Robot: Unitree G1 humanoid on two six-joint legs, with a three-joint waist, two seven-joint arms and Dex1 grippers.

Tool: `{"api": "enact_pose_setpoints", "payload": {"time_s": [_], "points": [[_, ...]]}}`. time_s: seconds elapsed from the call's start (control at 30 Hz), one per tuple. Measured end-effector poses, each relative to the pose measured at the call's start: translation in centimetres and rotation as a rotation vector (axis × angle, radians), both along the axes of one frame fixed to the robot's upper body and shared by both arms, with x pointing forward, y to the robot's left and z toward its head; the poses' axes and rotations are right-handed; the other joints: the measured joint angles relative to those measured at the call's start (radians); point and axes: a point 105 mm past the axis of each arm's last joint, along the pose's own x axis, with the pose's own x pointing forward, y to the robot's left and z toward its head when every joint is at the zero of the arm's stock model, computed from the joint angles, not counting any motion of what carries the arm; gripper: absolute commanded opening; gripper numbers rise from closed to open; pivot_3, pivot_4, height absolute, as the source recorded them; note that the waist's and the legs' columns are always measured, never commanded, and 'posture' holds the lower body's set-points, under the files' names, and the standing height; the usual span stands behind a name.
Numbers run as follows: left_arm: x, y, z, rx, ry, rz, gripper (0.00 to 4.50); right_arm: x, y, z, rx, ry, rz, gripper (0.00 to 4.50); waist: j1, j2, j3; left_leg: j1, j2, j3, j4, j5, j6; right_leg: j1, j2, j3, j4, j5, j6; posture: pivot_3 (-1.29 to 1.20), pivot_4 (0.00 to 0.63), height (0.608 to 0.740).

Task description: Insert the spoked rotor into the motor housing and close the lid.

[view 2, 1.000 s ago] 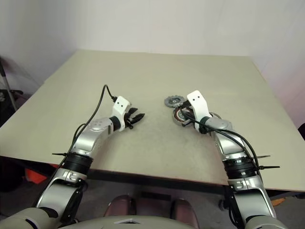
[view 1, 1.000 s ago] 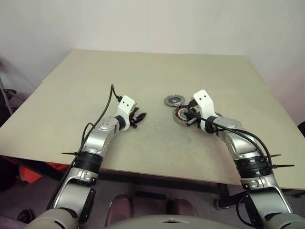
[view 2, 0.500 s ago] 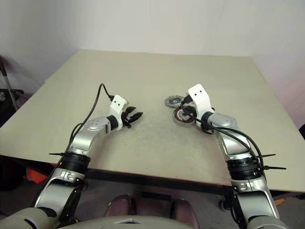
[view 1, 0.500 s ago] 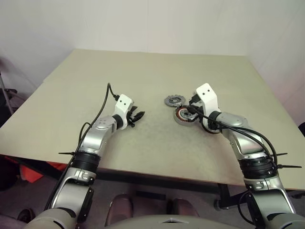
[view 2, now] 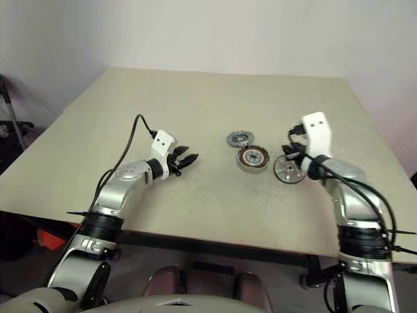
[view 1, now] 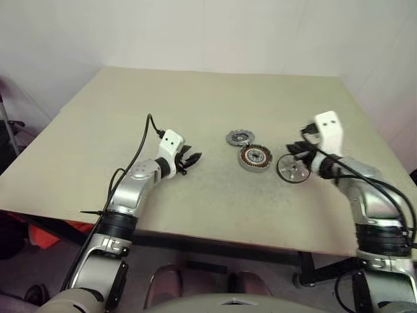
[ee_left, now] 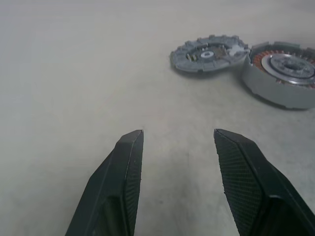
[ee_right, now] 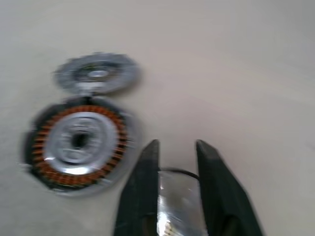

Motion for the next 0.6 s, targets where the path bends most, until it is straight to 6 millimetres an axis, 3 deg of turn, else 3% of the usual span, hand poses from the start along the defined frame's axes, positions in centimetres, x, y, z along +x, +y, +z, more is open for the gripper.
{"api": "enact_pose_setpoints", "payload": {"time_s": [0.13, 0.4, 0.6], "points": [[-0.2, -0.7, -0.3, -0.004, 0.012, -0.021, 2.43, -1.2, -2.7, 0.2, 0.177, 0.041, -0.122, 2.22, -0.002, 0.000, 0.000, 0.001, 0.000, 0.000, 0.000, 0.000, 0.000, 0.000, 0.000, 0.000, 0.000, 0.000, 0.000, 0.00, 0.000, 0.740], [-0.1, -0.9, -1.0, 0.002, 0.041, -0.035, 2.43, -4.1, -3.8, -2.0, 0.634, 0.175, -0.181, 2.22, 0.002, 0.002, -0.001, 0.000, -0.001, 0.000, 0.000, 0.000, 0.000, 0.000, 0.000, 0.000, 0.000, 0.000, 0.000, 0.00, 0.000, 0.740], [0.1, -1.1, -0.5, 0.001, 0.023, -0.048, 2.43, -5.3, -4.9, -4.6, 0.769, 0.241, -0.258, 2.22, 0.001, 0.003, -0.002, 0.001, 0.000, 0.000, 0.000, 0.000, 0.000, 0.000, 0.000, 0.000, 0.000, 0.000, 0.000, 0.00, 0.000, 0.740]]}}
